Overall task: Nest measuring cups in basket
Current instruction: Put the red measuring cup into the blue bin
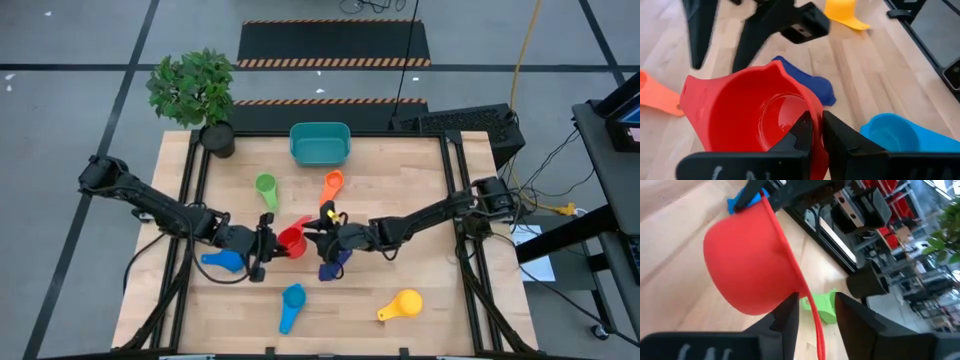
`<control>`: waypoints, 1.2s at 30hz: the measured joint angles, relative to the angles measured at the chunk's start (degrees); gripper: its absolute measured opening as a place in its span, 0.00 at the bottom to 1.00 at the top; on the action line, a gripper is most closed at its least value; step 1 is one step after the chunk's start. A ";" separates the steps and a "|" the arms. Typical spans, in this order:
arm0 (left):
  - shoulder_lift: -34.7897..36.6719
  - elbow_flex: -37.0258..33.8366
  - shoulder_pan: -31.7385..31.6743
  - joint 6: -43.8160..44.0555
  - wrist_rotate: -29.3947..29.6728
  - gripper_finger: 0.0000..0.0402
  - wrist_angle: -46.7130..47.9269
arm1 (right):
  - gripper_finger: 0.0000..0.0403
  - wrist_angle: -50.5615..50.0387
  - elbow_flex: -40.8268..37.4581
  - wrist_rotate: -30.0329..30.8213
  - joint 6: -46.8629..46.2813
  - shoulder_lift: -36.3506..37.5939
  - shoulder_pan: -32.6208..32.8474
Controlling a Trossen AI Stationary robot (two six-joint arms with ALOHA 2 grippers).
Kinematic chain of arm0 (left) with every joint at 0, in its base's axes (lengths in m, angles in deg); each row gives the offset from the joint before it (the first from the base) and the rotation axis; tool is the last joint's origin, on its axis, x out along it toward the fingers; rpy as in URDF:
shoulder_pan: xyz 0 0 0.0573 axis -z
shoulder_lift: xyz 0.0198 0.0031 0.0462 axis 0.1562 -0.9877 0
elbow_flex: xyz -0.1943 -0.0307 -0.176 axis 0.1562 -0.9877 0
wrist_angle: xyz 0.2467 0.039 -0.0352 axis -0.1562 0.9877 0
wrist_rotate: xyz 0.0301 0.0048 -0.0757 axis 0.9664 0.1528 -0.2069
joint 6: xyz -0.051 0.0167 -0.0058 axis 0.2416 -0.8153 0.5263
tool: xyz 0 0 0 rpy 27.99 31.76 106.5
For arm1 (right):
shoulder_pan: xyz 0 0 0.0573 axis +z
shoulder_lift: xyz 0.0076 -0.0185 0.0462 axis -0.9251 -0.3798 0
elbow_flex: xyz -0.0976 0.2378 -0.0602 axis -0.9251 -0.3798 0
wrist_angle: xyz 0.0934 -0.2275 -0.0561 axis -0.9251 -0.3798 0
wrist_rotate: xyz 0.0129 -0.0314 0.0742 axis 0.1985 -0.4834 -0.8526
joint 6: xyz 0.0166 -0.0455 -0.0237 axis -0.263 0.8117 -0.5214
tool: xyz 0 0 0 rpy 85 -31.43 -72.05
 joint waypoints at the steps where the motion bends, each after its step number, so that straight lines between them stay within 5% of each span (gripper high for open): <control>1: 0.00 0.00 0.26 0.01 0.00 0.06 -0.01 | 0.25 -0.08 0.00 -1.13 0.01 0.00 -0.24; 8: 0.00 0.00 1.93 0.33 1.70 0.06 -0.02 | 0.15 -0.55 0.00 -2.92 0.70 0.00 -0.92; 36: 0.02 -0.02 1.92 0.00 1.30 0.06 -0.34 | 0.08 0.95 -0.02 -8.45 0.24 -0.66 -1.51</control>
